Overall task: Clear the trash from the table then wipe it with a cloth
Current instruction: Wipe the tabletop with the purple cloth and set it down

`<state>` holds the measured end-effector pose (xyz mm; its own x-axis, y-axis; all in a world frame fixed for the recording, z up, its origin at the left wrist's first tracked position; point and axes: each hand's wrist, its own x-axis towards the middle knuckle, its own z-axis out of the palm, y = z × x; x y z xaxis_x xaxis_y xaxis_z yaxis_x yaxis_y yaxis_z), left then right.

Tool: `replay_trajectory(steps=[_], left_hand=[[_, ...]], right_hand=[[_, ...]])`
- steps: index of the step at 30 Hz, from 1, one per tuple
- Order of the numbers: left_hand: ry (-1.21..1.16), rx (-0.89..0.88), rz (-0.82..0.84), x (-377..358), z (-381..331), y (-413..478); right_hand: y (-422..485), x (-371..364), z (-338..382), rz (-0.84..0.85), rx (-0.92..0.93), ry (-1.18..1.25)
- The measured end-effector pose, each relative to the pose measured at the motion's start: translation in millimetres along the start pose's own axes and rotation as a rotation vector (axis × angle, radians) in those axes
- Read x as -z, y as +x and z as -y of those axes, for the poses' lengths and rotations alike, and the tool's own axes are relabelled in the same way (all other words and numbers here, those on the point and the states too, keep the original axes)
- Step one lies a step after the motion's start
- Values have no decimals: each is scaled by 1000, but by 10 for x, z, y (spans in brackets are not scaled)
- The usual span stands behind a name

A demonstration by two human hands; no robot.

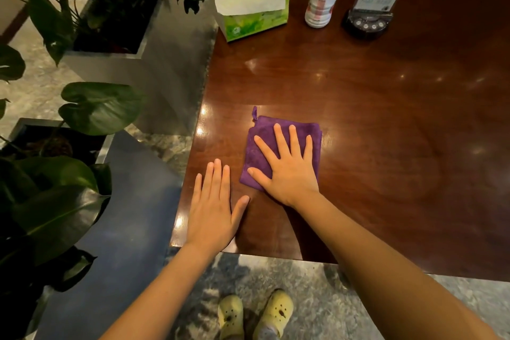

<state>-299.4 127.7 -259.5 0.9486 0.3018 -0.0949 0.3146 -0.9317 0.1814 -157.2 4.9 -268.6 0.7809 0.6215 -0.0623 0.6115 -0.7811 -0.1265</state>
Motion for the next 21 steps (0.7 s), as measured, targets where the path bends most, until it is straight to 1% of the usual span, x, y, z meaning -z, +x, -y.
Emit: replay_trajectory(steps=[5,11,18,21], left_hand=[[-43,6,9,-6,73,-71],[-36,59,-14,-21,84,-170],[-38,53,-26,-16,76,-175],[-43,54,-24,-14,76,-179]], right_hand=[[293,27,78,19,27,36],[331,53,60,-24,104,53],[280,169,48,-66,156,225],[154,207,-12,-60,177,315]])
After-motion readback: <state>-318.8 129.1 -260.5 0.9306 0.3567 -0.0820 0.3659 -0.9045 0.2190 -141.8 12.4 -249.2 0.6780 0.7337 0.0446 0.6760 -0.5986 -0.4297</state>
